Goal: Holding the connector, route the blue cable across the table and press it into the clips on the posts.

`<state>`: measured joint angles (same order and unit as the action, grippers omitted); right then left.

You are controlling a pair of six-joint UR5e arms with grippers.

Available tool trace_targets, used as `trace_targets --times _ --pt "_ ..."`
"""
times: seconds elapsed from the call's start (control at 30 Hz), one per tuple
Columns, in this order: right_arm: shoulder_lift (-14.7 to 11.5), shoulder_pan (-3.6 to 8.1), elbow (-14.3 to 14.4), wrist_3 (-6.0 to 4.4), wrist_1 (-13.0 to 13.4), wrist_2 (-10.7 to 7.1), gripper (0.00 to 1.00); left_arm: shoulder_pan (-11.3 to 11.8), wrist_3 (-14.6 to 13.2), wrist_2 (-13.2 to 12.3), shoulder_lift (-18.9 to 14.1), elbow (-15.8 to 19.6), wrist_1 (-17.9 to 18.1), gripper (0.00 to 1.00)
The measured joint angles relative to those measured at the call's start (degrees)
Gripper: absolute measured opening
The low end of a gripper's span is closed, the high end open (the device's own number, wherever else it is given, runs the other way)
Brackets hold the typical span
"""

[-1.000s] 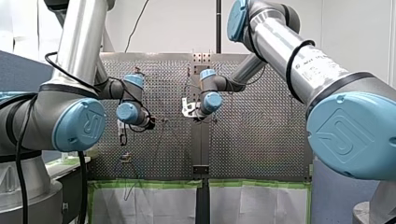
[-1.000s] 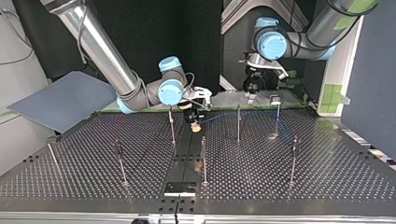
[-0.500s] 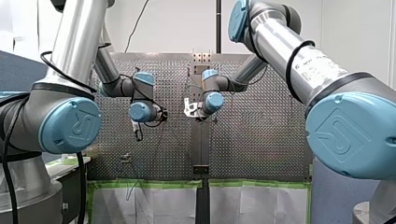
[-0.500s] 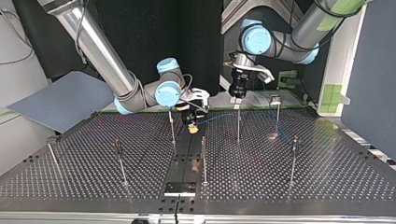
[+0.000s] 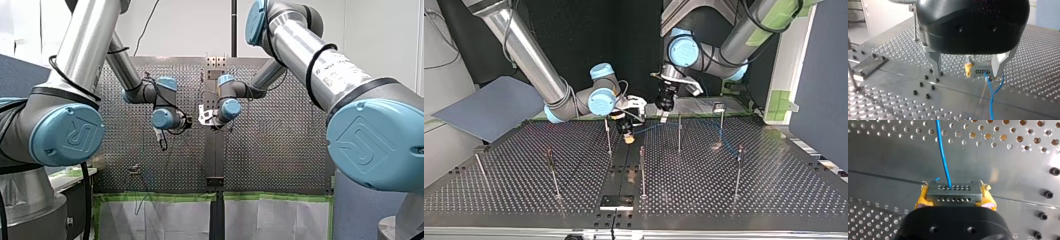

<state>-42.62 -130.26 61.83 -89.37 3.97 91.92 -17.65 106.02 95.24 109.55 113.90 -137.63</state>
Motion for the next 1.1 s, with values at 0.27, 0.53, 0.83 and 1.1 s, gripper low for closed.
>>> trace_targets --times 0.27,0.53,0.83,1.1 --pt "0.0 0.19 0.0 -0.34 0.0 -0.06 0.00 0.9 0.6 -0.1 0.2 -1.6 -1.5 1.00" --pt "0.0 0.10 0.0 -0.61 0.0 -0.21 0.00 0.7 0.0 0.1 3.8 -3.7 -2.9 1.00" --pt "0.0 0.06 0.0 -0.64 0.0 -0.41 0.00 0.4 0.6 4.0 7.3 -6.2 -2.1 1.00" --pt "0.0 0.14 0.0 -0.64 0.0 -0.34 0.00 -0.1 0.8 4.7 7.6 -7.9 -2.1 1.00"
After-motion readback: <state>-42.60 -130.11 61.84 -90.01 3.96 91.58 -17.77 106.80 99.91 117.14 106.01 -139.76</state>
